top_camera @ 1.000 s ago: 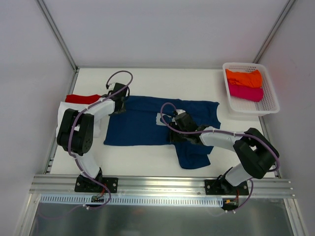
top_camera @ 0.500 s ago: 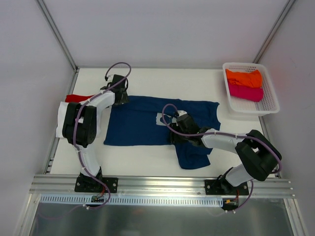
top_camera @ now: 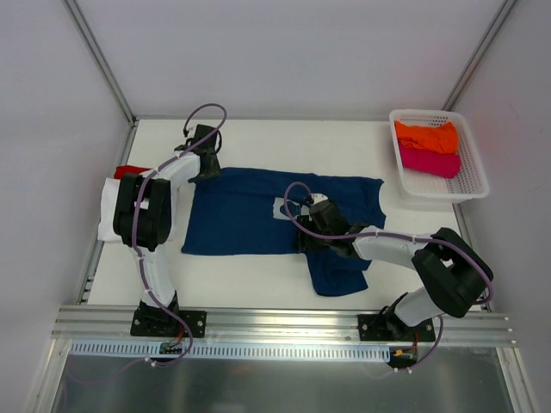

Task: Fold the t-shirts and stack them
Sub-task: Fold the tshirt

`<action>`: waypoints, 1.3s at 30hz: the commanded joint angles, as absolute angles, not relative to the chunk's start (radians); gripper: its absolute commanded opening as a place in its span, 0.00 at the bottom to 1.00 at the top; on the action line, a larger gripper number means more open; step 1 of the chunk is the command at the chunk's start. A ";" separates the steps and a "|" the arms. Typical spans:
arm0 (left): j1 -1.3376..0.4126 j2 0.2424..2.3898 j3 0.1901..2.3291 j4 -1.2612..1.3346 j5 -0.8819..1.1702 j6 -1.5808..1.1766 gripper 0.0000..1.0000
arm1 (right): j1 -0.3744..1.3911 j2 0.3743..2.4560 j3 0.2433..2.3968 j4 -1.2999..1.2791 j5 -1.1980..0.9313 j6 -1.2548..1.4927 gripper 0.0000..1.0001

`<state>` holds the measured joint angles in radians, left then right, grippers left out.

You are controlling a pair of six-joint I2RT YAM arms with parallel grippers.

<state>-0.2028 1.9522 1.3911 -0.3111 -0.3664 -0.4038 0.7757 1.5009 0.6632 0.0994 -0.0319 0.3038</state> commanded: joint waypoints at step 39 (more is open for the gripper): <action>-0.187 1.849 1.249 -0.422 -0.310 -0.497 0.00 | 0.779 1.522 0.614 0.100 -0.060 0.333 0.47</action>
<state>-0.1944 1.9186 1.2976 -0.4007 -0.3378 -0.4568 0.7757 1.4818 0.6193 0.1551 -0.0414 0.3195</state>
